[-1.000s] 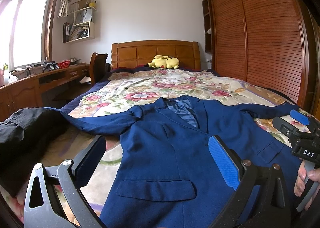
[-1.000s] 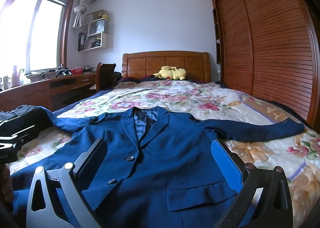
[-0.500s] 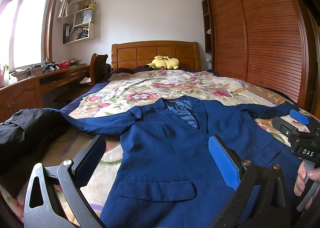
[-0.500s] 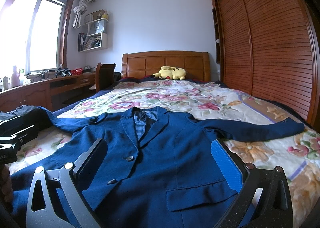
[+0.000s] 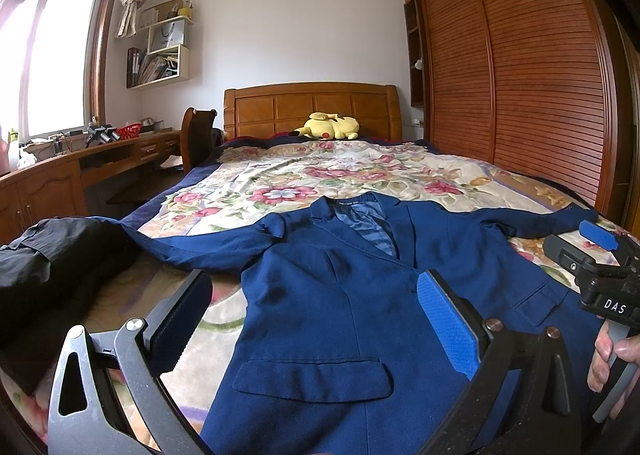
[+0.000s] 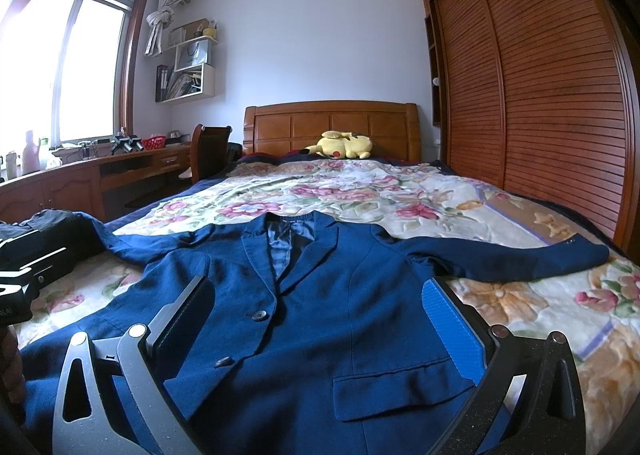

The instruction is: Fold large clothes

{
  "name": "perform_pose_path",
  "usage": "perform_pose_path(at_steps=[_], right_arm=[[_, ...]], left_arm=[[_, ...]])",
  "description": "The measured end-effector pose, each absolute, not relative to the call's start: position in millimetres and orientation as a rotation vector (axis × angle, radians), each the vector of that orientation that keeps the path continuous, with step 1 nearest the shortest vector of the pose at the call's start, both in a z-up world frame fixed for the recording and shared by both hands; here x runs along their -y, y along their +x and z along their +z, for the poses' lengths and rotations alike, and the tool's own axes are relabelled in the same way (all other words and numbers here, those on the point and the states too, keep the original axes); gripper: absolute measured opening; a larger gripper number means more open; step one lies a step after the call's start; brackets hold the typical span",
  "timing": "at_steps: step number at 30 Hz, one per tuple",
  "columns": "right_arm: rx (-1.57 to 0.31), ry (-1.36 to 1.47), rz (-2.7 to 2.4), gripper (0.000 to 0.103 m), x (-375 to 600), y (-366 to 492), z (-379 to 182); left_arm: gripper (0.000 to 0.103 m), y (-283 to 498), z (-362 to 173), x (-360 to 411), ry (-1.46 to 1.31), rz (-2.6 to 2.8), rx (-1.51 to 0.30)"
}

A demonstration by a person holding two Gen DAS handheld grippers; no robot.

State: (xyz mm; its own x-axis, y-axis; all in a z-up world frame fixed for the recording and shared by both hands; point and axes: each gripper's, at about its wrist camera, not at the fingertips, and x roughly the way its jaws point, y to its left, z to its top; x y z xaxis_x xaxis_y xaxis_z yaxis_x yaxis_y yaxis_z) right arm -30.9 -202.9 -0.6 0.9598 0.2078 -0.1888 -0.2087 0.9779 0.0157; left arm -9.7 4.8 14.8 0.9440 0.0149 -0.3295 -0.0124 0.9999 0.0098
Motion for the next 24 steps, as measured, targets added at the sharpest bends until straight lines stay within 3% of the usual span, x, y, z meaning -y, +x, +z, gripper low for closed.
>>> perform_pose_path(at_steps=[24], right_arm=[[-0.198,-0.005,0.214,0.103,203.4,-29.1,-3.0]], left_arm=[[0.103,-10.5,14.6,-4.7,0.011,0.014,-0.334]])
